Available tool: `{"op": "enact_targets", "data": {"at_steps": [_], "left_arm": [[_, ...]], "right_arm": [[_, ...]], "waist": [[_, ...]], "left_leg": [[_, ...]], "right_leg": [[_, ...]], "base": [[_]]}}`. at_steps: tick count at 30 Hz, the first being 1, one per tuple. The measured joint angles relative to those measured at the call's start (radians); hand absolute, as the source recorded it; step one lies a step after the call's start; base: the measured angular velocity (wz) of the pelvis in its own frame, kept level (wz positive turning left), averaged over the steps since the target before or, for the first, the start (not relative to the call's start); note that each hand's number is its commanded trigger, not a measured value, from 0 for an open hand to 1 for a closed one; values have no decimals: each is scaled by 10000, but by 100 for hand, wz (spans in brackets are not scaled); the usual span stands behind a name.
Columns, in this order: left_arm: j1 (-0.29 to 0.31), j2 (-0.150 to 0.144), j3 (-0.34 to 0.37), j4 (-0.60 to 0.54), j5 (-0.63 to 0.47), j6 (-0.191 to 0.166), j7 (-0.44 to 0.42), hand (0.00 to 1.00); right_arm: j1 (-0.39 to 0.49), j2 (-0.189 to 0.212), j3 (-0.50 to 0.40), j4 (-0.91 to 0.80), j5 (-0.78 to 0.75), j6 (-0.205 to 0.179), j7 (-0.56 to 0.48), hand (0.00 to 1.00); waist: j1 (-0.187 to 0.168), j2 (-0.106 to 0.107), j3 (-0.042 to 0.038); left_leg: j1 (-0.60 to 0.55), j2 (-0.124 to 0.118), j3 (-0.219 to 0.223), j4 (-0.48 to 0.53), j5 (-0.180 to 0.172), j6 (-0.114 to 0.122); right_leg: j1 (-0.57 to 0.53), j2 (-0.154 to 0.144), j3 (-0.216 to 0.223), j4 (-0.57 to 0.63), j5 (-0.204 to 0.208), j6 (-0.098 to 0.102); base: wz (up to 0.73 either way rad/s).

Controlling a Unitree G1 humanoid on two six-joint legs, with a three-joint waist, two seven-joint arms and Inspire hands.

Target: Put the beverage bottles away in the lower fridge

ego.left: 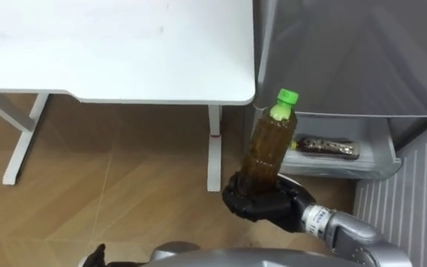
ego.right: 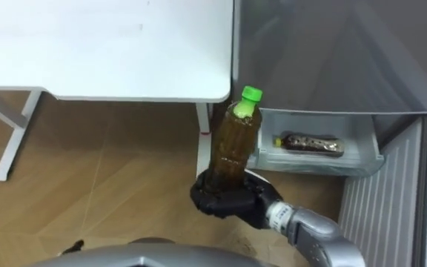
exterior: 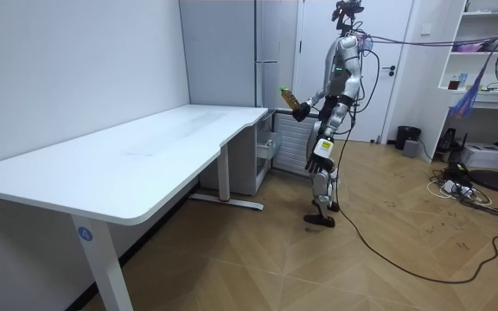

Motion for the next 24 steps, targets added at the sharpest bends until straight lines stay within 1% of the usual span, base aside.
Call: {"op": "enact_targets", "data": {"at_steps": [3,5,6,8,10,13,15,16,21,23,24], "left_arm": [[-53,-10,3,225,599,31,-290,0],[-86,-14,3,437,1362,223,-439,0],[-85,-23,2,473,1535,254,-466,0],[-90,-100,0,581,2179,468,-507,0],[-146,-145,-1,715,2523,530,-604,0],[-351,-218,1,1012,2564,595,-657,0],[-376,-242,-1,1054,2635,595,-681,0],[-347,-260,-1,1064,2870,595,-678,0],[-327,-387,10,1228,3040,624,-672,0],[-288,-527,12,1415,3210,715,-668,0],[-266,-556,11,1430,3214,741,-669,0]], "right_arm": [[-1,-42,-169,80,77,1,-97,100],[-64,168,-403,396,479,1,-126,100],[-96,212,-424,501,666,2,-187,100],[-152,337,-559,782,1222,4,-479,100],[-159,348,-593,845,1424,2,-785,100],[-187,369,-653,1115,1509,-2,-1211,100],[-219,378,-689,1343,1560,-3,-1430,100],[-216,377,-702,1406,1564,-2,-1612,100],[-240,404,-877,1662,1822,-6,-2234,100],[-385,552,-1116,2095,2018,-21,-2601,100],[-411,574,-1166,2200,2109,-21,-2690,100]], "waist": [[-85,-17,-2],[-279,-72,27],[-317,-86,35],[-440,-132,60],[-467,-159,69],[-472,-202,57],[-488,-222,34],[-503,-220,25],[-644,-161,-23],[-763,-115,-51],[-784,-103,-52]], "left_leg": [[27,3,8,-12,-1,-1],[11,1,7,-6,-3,-2],[5,-1,6,-5,-3,-2],[-16,1,4,12,-5,0],[-27,0,-1,31,-7,1],[-30,-3,6,46,-8,1],[-58,-5,8,48,-8,1],[-80,-6,14,49,-7,1],[-117,-8,25,45,-7,2],[-115,-6,27,43,-7,2],[-115,-5,30,39,-7,1]], "right_leg": [[20,5,15,-16,0,0],[17,12,25,-15,0,0],[17,13,23,-14,0,0],[12,5,2,-14,0,0],[6,2,-5,-13,0,0],[-1,3,2,-8,0,0],[-35,0,-2,-2,0,0],[-58,-3,-4,5,0,0],[-104,-3,7,7,0,0],[-106,-1,10,7,0,0],[-108,2,20,7,0,0]], "base": [[0],[0],[0],[0],[0],[0],[0],[0],[0],[0],[0]]}}
